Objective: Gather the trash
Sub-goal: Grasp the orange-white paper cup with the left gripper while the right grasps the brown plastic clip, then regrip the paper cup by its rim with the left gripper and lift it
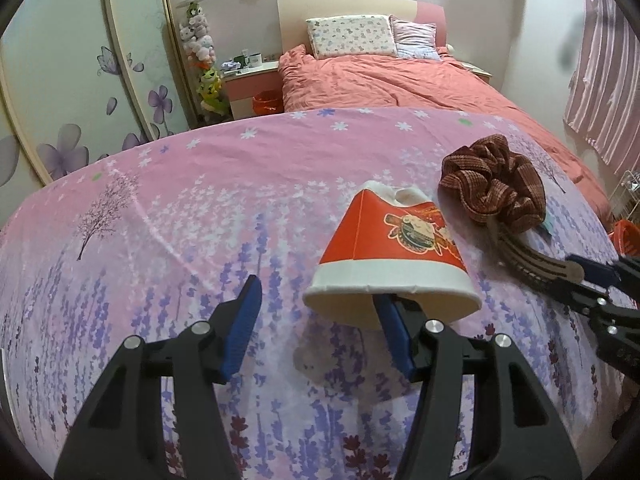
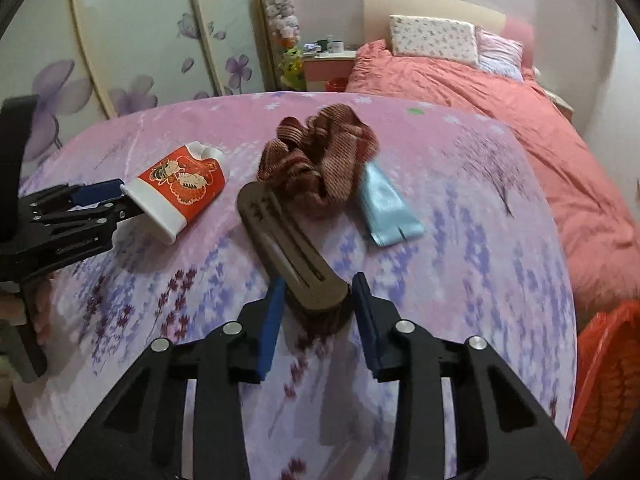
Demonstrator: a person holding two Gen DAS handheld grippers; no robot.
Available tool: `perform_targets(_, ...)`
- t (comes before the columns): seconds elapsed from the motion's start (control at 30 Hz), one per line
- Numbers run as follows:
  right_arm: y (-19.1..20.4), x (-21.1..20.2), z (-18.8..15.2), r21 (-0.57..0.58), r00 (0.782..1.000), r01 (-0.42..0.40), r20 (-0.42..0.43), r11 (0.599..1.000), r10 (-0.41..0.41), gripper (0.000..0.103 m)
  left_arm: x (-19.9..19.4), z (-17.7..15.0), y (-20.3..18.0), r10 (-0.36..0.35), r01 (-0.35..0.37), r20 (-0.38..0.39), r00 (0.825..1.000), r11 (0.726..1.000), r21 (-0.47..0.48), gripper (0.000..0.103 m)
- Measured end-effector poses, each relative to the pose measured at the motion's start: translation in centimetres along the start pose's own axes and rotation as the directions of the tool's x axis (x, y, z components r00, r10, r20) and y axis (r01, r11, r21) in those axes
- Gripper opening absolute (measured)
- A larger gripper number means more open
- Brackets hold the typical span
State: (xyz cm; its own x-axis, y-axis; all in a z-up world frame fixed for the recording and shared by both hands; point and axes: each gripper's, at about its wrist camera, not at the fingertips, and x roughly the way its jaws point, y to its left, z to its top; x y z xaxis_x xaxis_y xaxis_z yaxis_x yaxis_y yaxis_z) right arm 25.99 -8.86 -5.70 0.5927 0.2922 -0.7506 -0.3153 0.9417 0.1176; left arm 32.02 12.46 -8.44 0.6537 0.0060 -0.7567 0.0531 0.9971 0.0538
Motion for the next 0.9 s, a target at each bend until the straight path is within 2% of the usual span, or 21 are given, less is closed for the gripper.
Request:
perform_targets(0.17, -1.1, -2.4, -2.8, 0.07, 0.999, 0.033, -0.011, 0.997, -0.033, 0.034, -0.2, -0.1, -0.7, -0.006, 0.006, 0.016, 1.0, 1.0, 0.023, 0.057)
perform_targets(0.27, -1.4, -3.1, -3.7, 0.092, 1.0, 0.021, -0.024, 0.995, -0.019, 0.035, 0.0, 0.3, -1.7, -0.006, 0.005, 0.026, 1.0, 0.998, 0.058, 0.054)
perform_targets(0.33, -1.7, -3.3, -3.8, 0.104, 1.0, 0.014, -0.024, 0.994, -0.012, 0.043, 0.3, 0.6, -2.0, 0.002, -0.004, 0.023, 1.0, 0.997, 0.075, 0.052)
perform_targets(0.4, -1.8, -3.3, -3.6, 0.105, 1.0, 0.014, -0.011, 0.994, -0.013, 0.059, 0.8, 0.8, -2.3, 0.013, -0.014, 0.017, 1.0, 0.996, 0.084, 0.048)
perform_targets(0.63, -1.3, -1.0, -2.4, 0.055, 1.0, 0.016, -0.025, 0.998, -0.015, 0.06, 1.8, 1.4, -3.0, 0.011, -0.012, 0.014, 1.0, 0.995, 0.1, 0.032)
perform_targets(0.67, -1.2, -1.0, -2.4, 0.043, 0.999, 0.029, -0.019, 0.999, -0.028, 0.058, 1.9, 1.4, -2.9, -0.001, 0.0, 0.016, 1.0, 0.996, 0.088, 0.03)
perform_targets(0.77, -0.5, -1.0, -2.4, 0.016, 0.998, 0.065, -0.02, 0.998, -0.065, 0.034, 1.9, 1.5, -2.8, -0.009, 0.008, 0.014, 1.0, 0.998, 0.067, 0.014)
perform_targets(0.9, -0.8, -1.9, -3.5, 0.057, 0.997, 0.074, -0.015, 0.996, -0.073, 0.032, 0.7, 0.5, -2.3, -0.015, 0.013, 0.034, 0.999, 0.998, 0.059, 0.012)
